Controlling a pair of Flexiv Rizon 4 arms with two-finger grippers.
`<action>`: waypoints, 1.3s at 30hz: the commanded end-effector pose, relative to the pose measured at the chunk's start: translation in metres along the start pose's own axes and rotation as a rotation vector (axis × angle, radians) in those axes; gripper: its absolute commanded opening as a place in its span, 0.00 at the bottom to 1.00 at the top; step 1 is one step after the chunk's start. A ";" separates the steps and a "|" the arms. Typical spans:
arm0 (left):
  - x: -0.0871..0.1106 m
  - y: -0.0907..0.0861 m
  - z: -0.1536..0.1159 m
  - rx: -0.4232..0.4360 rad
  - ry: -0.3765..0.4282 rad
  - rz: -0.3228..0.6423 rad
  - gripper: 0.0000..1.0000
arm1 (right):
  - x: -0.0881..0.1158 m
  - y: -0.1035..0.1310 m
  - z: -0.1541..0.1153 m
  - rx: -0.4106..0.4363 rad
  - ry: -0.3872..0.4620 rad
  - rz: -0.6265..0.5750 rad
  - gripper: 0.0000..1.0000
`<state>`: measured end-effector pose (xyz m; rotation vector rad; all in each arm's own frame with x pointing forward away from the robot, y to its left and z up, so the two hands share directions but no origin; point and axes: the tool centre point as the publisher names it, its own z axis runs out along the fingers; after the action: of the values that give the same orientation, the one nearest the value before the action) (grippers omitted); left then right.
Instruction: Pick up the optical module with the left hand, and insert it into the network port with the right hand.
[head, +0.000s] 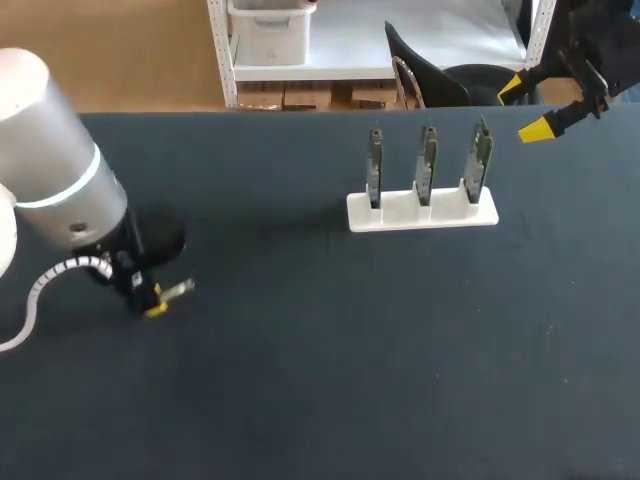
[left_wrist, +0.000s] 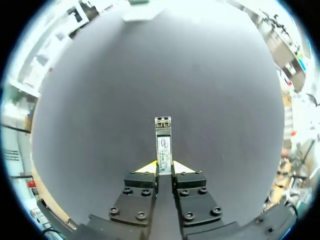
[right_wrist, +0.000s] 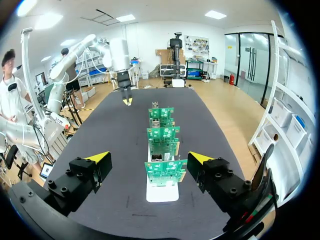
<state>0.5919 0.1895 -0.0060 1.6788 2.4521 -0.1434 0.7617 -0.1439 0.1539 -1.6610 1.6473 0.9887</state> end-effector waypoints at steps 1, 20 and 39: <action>-0.018 0.017 -0.017 -0.056 -0.146 -0.017 0.00 | 0.000 0.002 0.000 0.007 0.000 0.000 1.00; -0.219 0.094 -0.127 -0.214 -0.796 0.142 0.00 | 0.000 0.002 0.000 0.007 0.000 0.000 1.00; -0.412 0.068 -0.166 -0.060 -1.190 0.426 0.00 | 0.000 0.002 0.000 0.007 0.000 0.000 1.00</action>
<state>0.7657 -0.1033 0.2452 1.4502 1.3713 -0.5763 0.7617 -0.1440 0.1539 -1.6609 1.6474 0.9887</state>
